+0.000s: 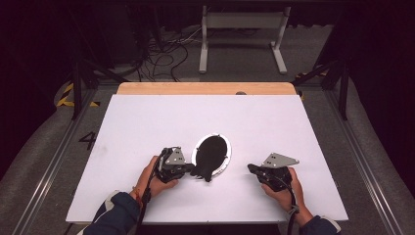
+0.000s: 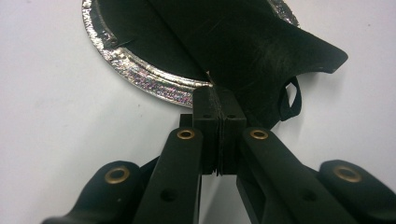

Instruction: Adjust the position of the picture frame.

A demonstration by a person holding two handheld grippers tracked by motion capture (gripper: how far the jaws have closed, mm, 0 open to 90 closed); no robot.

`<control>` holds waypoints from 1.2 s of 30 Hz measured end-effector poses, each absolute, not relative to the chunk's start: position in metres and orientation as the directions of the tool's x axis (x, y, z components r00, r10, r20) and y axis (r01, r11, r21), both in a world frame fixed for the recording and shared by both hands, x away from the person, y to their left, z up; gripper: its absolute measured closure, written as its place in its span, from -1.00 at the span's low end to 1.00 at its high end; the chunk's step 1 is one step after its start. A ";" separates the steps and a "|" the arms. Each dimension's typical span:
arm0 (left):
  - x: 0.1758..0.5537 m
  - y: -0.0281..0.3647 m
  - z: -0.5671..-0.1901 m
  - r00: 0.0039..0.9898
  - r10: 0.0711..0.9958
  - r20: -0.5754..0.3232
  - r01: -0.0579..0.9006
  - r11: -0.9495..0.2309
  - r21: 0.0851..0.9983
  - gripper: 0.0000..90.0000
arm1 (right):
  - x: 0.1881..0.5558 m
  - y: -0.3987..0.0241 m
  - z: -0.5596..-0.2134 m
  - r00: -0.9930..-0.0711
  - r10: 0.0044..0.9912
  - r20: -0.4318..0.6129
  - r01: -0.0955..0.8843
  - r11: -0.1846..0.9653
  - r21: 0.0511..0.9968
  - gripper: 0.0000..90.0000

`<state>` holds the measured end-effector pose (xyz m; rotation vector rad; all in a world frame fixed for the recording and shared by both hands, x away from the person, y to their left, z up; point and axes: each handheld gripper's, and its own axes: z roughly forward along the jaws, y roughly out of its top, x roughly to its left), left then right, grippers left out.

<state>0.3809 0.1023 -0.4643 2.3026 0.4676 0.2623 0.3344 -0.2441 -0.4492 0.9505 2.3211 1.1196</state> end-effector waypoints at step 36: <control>0.386 0.061 -0.465 0.932 0.359 0.044 0.215 -0.649 0.730 0.98 | 0.352 -0.200 -0.460 -0.733 0.678 -0.046 0.428 0.513 0.744 1.00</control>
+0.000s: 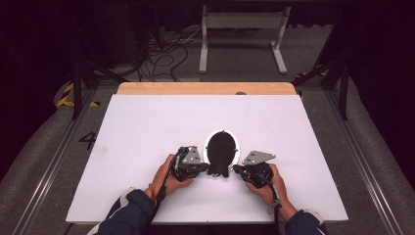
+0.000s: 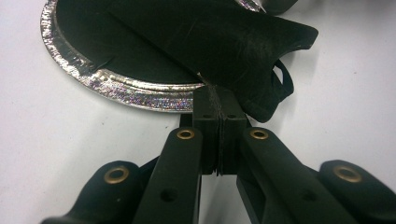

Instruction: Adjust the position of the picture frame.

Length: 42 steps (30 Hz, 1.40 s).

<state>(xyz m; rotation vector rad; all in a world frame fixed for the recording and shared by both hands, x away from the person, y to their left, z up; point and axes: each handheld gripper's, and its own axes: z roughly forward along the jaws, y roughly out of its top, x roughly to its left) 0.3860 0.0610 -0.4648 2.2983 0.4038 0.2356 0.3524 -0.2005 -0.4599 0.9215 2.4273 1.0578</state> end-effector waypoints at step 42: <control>0.395 0.052 -0.463 0.920 0.392 0.012 0.262 -0.636 0.726 0.99 | 0.371 -0.207 -0.459 -0.696 0.718 -0.021 0.472 0.479 0.741 1.00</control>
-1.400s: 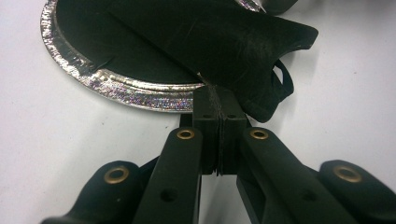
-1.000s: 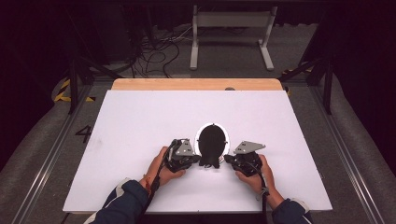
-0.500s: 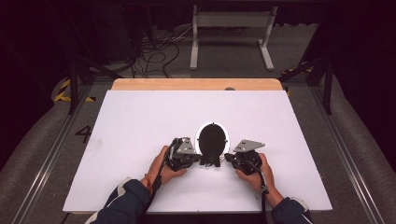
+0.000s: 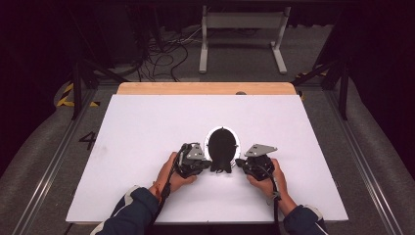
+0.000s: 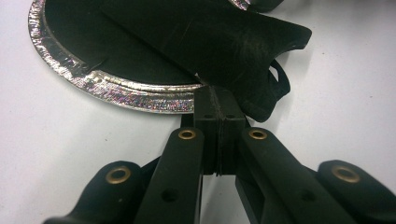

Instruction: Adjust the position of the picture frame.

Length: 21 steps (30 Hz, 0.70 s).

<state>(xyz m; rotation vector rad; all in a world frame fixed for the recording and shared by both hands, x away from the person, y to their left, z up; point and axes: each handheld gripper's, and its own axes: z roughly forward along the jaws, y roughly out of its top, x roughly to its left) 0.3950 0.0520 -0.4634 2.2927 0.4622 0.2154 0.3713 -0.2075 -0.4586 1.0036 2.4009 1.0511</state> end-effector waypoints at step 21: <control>0.398 0.051 -0.464 0.911 0.411 -0.028 0.299 -0.611 0.733 1.00 | 0.374 -0.208 -0.458 -0.691 0.722 -0.031 0.470 0.482 0.739 1.00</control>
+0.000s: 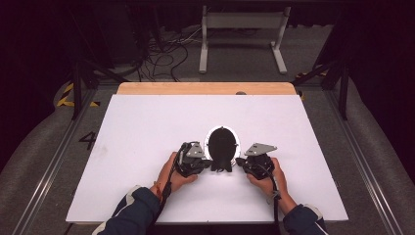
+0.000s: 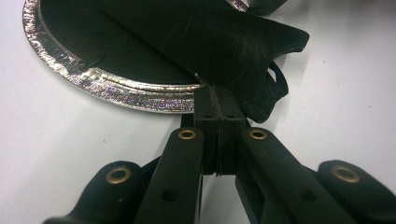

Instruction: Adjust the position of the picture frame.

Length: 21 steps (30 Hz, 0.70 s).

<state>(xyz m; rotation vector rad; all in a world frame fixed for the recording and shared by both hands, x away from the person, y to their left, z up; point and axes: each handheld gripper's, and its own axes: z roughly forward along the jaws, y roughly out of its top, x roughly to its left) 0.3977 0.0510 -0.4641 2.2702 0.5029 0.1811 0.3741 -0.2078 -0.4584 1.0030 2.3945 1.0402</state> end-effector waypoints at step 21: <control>0.394 0.056 -0.461 0.929 0.371 -0.006 0.261 -0.643 0.720 0.83 | 0.368 -0.213 -0.453 -0.711 0.703 -0.019 0.457 0.482 0.748 0.84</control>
